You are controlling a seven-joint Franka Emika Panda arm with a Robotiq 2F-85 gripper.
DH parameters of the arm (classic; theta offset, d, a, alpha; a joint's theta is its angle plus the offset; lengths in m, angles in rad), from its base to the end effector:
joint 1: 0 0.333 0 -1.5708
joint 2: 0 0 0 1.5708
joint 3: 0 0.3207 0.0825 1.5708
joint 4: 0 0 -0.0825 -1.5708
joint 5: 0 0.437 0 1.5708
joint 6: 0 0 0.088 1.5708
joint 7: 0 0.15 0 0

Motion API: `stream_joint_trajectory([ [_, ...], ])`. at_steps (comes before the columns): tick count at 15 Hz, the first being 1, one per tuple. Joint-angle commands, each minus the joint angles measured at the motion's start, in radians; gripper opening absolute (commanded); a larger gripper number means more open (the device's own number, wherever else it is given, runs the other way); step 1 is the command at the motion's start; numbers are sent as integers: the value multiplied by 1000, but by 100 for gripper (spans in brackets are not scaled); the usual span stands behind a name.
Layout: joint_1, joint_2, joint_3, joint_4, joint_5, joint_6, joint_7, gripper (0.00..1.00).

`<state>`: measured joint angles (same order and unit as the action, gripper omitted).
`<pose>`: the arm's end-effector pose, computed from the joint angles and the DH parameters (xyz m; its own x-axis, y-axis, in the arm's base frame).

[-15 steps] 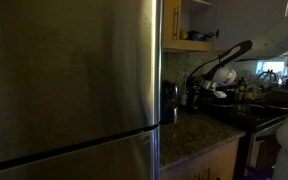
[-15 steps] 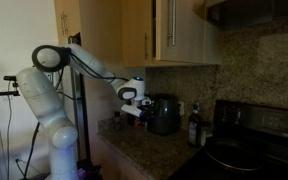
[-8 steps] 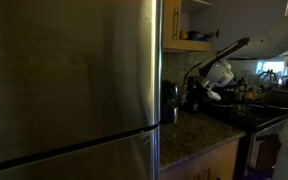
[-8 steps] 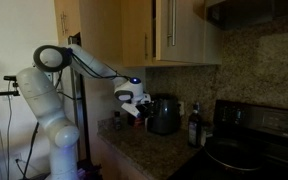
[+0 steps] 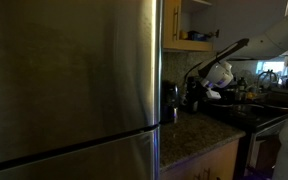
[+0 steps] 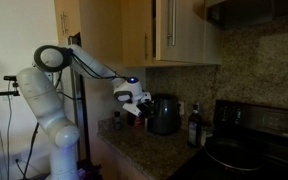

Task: Open the airfryer compartment then close it.

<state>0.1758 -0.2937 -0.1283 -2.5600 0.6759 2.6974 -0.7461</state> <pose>0.5148 0.0175 0.3436 0.8408 0.1401 0.5229 0.2855 -0.9355 -0.2084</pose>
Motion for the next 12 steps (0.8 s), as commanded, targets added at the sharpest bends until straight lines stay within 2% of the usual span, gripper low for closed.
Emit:
stream_joint_trajectory([
  [1, -12, -5, -4, 5, -69, -40, 13, 100],
  [4, -34, -3, 2, 8, -180, -79, 44, 100],
  [6, 10, -5, -21, 3, -122, -2, 7, 100],
  [12, -15, -2, -14, 5, -254, 17, 34, 100],
])
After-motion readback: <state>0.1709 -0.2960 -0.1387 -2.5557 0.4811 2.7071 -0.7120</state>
